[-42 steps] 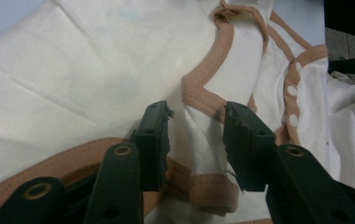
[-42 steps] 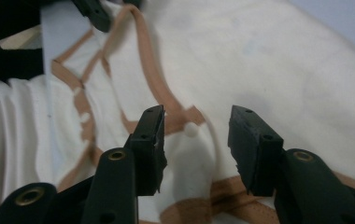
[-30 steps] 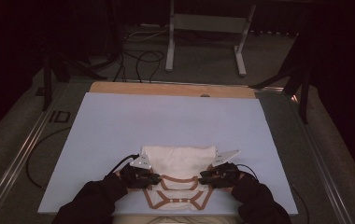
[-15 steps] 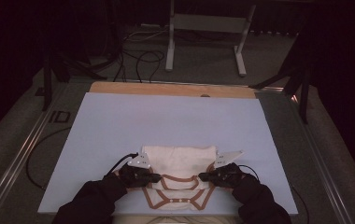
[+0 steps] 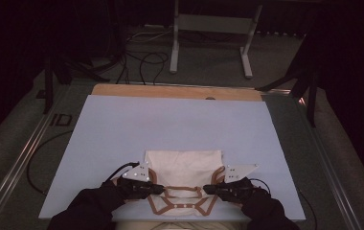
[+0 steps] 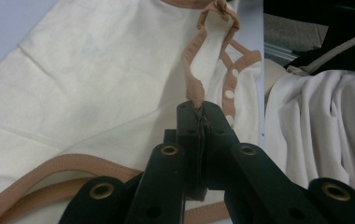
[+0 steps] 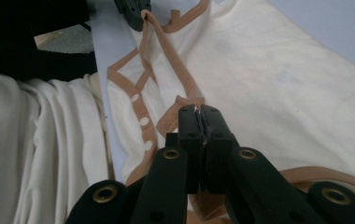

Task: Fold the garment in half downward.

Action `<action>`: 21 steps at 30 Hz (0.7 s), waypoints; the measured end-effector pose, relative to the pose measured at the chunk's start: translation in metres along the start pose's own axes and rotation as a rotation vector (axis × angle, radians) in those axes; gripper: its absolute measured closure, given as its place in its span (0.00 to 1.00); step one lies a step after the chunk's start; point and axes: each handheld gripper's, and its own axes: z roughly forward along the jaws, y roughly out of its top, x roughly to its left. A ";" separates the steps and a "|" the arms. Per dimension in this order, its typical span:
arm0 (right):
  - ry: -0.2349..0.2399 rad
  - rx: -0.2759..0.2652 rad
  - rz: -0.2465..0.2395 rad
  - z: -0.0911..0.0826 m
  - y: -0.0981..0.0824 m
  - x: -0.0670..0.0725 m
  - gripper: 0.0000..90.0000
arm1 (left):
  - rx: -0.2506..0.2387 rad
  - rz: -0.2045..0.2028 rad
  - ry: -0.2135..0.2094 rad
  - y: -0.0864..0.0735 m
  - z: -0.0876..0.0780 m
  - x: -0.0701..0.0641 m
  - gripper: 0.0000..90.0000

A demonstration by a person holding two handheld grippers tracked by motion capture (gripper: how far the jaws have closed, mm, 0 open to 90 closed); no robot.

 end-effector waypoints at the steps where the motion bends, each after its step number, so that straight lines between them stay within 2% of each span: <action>1: 0.003 0.000 0.004 0.001 -0.001 0.001 0.98 | 0.001 0.001 -0.008 -0.001 0.000 -0.001 0.98; 5: 0.018 0.006 0.009 0.002 -0.003 0.004 0.98 | 0.002 0.000 -0.014 -0.004 -0.001 -0.004 0.98; 6: 0.032 0.006 0.024 0.002 -0.005 0.006 0.98 | 0.005 0.004 -0.019 -0.005 -0.002 -0.005 0.98; 8: 0.028 0.004 0.012 0.002 -0.006 0.008 0.98 | 0.005 0.007 -0.031 -0.007 -0.001 -0.008 0.98; 18: 0.071 0.025 0.029 0.007 -0.016 0.017 0.97 | 0.051 0.013 -0.055 -0.016 0.005 -0.016 0.97; 19: 0.073 0.026 0.015 0.008 -0.017 0.017 0.97 | 0.055 0.015 -0.056 -0.017 0.006 -0.016 0.97; 21: 0.085 0.036 0.020 0.009 -0.018 0.019 0.97 | 0.058 0.014 -0.057 -0.018 0.006 -0.017 0.97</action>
